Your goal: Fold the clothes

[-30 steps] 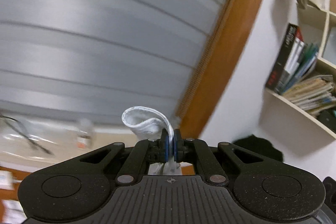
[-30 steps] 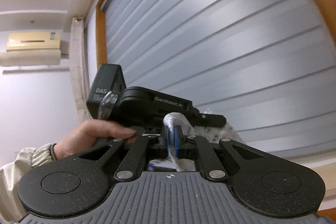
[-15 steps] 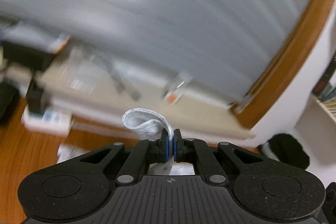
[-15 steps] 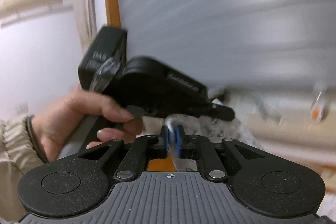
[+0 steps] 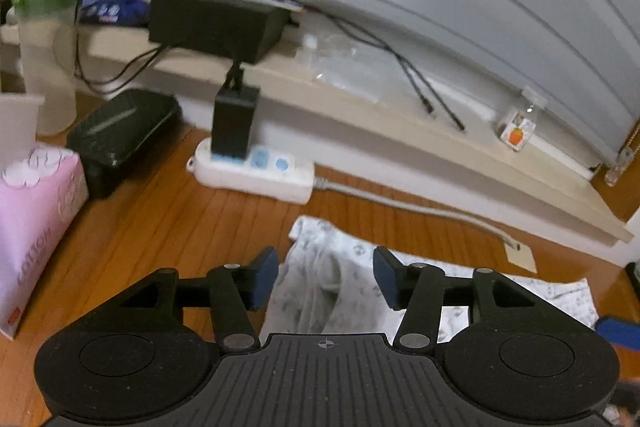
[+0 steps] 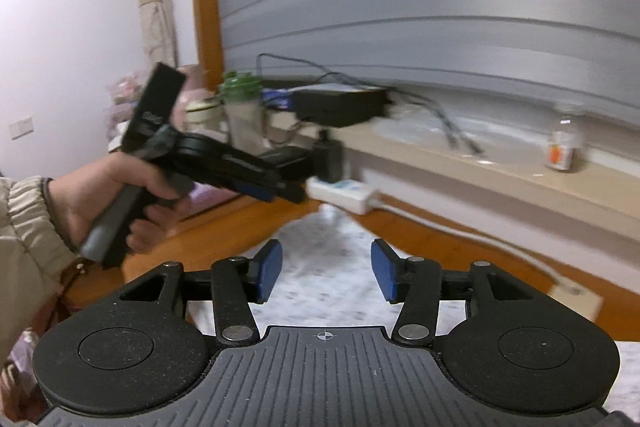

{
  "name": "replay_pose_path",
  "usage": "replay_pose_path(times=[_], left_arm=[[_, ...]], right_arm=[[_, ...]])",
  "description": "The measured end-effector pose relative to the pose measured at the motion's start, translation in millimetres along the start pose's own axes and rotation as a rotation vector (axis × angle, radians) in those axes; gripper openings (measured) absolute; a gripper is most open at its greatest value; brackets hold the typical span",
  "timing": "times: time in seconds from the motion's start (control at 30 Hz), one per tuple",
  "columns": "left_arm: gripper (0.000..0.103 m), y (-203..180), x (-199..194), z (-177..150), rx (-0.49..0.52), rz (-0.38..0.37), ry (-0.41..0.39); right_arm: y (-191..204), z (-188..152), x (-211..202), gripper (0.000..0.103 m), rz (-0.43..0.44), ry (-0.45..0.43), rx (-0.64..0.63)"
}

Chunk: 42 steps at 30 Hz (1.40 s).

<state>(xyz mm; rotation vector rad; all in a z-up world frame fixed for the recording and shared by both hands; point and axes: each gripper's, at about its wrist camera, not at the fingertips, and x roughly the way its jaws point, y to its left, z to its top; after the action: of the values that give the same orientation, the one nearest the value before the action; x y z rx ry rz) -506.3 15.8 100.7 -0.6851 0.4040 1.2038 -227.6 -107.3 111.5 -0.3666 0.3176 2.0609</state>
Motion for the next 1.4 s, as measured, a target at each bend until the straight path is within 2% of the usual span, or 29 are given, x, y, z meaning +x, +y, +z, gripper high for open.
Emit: replay_pose_path(times=[0.13, 0.33, 0.4, 0.47, 0.6, 0.67, 0.73, 0.77, 0.8, 0.83, 0.87, 0.9, 1.0, 1.1, 1.2, 1.23, 1.3, 1.4], left_arm=[[0.061, -26, 1, -6, 0.067, 0.003, -0.005], [0.061, -53, 15, -26, 0.180, 0.010, 0.028], [0.061, -53, 17, -37, 0.228, 0.051, 0.033], [0.059, -47, 20, -45, 0.233, 0.085, 0.039], [0.056, -41, 23, -47, 0.238, 0.093, 0.027], [0.052, -42, 25, -46, 0.248, 0.104, 0.023], [0.043, -43, 28, -46, 0.258, 0.116, 0.019], [0.043, -43, 29, -45, 0.263, 0.122, 0.017], [0.034, -44, 30, -45, 0.268, 0.127, 0.015], [0.019, -44, 31, -44, 0.273, 0.133, 0.013], [0.014, -45, 32, -44, 0.278, 0.139, 0.011], [0.013, -45, 33, -43, 0.283, 0.145, 0.009], [0.012, -37, 25, -36, 0.264, 0.171, -0.026], [0.022, -28, 21, -28, 0.233, 0.219, -0.026], [0.022, -35, 20, -24, 0.244, 0.234, -0.031], [0.029, -41, 21, -23, 0.254, 0.234, -0.033], [0.043, -66, 27, -23, 0.284, 0.193, -0.038], [0.045, -111, 48, -31, 0.339, 0.101, -0.016]], right_arm=[[-34, -7, -24, 0.050, -0.063, -0.002, -0.031], [-88, -36, -76, 0.051, -0.156, 0.038, -0.057], [-104, -48, -92, 0.051, -0.180, 0.067, -0.066], [-113, -63, -103, 0.051, -0.191, 0.112, -0.077], [-124, -99, -120, 0.051, -0.174, 0.175, -0.054], [-127, -119, -123, 0.051, -0.153, 0.187, -0.029], [-126, -134, -118, 0.051, -0.138, 0.189, -0.009], [-126, -141, -115, 0.051, -0.130, 0.190, 0.001], [-124, -143, -112, 0.051, -0.123, 0.190, 0.001], [-121, -144, -108, 0.051, -0.116, 0.191, 0.000], [-120, -144, -104, 0.051, -0.121, 0.196, -0.011], [-119, -145, -100, 0.051, -0.128, 0.201, -0.022], [-119, -149, -95, 0.051, -0.140, 0.211, -0.038], [-121, -155, -98, 0.051, -0.146, 0.216, -0.035], [-121, -158, -106, 0.051, -0.157, 0.202, -0.020], [-121, -159, -111, 0.051, -0.166, 0.194, -0.010], [-122, -160, -121, 0.051, -0.183, 0.181, 0.015], [-121, -164, -139, 0.051, -0.198, 0.160, 0.047]])
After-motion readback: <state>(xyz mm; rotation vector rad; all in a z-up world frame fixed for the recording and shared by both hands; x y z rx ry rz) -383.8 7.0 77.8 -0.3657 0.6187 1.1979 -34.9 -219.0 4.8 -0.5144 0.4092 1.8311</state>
